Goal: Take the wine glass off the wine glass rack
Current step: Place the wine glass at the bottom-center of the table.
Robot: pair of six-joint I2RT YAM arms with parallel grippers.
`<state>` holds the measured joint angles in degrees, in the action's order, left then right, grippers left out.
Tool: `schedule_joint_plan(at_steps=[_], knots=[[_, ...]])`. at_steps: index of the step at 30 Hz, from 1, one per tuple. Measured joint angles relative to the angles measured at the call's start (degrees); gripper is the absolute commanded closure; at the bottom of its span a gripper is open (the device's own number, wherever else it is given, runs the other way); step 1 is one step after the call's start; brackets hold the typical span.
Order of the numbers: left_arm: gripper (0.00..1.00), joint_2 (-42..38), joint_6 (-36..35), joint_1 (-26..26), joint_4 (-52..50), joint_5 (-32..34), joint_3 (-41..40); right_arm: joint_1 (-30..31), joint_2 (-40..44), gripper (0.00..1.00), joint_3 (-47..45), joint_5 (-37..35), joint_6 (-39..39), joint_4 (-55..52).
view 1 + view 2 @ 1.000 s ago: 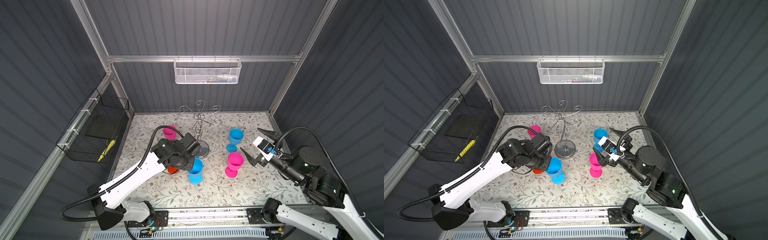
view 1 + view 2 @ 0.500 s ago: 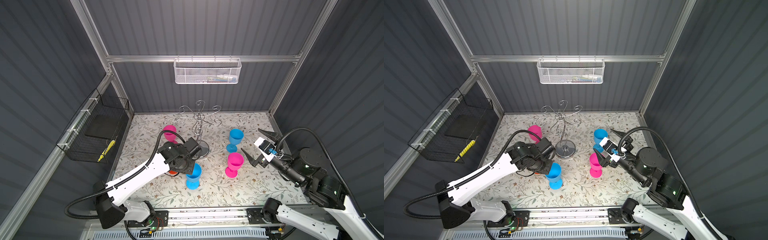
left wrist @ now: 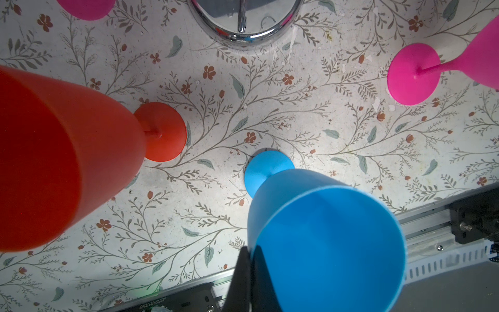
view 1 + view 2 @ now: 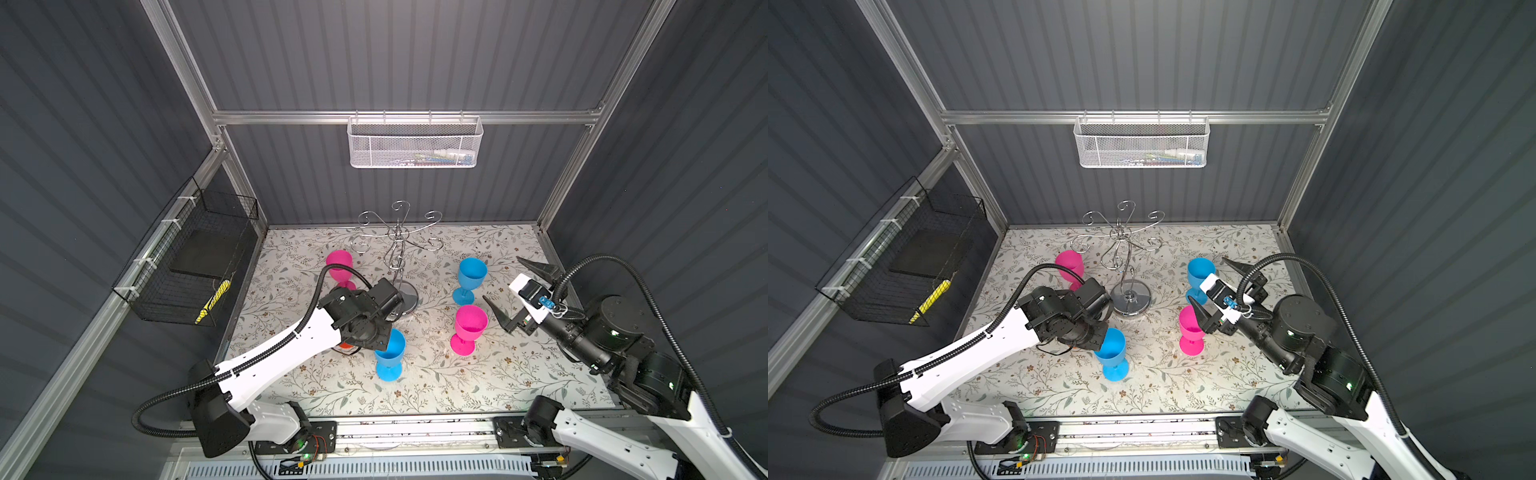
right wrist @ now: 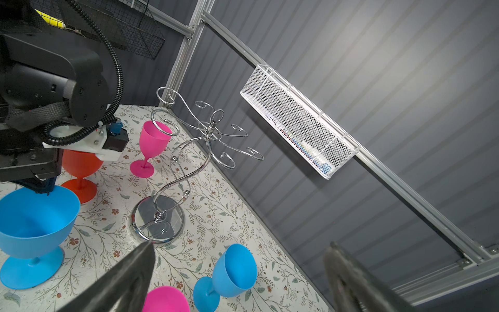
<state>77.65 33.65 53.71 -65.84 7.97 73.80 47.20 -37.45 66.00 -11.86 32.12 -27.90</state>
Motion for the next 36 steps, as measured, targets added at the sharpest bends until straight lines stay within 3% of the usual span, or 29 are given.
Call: schedule_joint_plan(at_steps=[11, 16, 18, 20, 30, 34, 36], knots=[[0.99, 0.0, 0.04, 0.0, 1.25, -0.5, -1.18, 0.0, -0.04, 0.01, -0.22, -0.04, 0.0, 0.02], [0.85, 0.0, 0.31, 0.0, 1.22, -0.66, -1.18, 0.0, -0.15, 0.01, -0.22, -0.02, 0.0, 0.02], [0.71, -0.02, 0.37, 0.0, 1.16, -0.7, -1.18, 0.0, -0.26, 0.01, -0.22, -0.04, 0.0, 0.02], [0.63, -0.15, 0.66, 0.0, 1.14, -0.66, -1.18, 0.0, -0.48, 0.01, -0.22, -0.04, 0.0, 0.02], [0.42, -4.07, 1.31, 0.0, 0.98, 0.26, -0.7, 0.0, -0.96, 0.01, -0.22, 0.02, -0.2, 0.04], [0.28, -5.49, 1.46, 0.0, 0.24, 2.82, 2.19, 0.0, -1.07, 0.01, -0.22, -0.02, -0.22, 0.07], [0.26, -6.95, 1.25, 0.0, -0.22, 5.22, 4.87, 0.0, -1.07, 0.01, -0.22, -0.22, -0.39, 0.22]])
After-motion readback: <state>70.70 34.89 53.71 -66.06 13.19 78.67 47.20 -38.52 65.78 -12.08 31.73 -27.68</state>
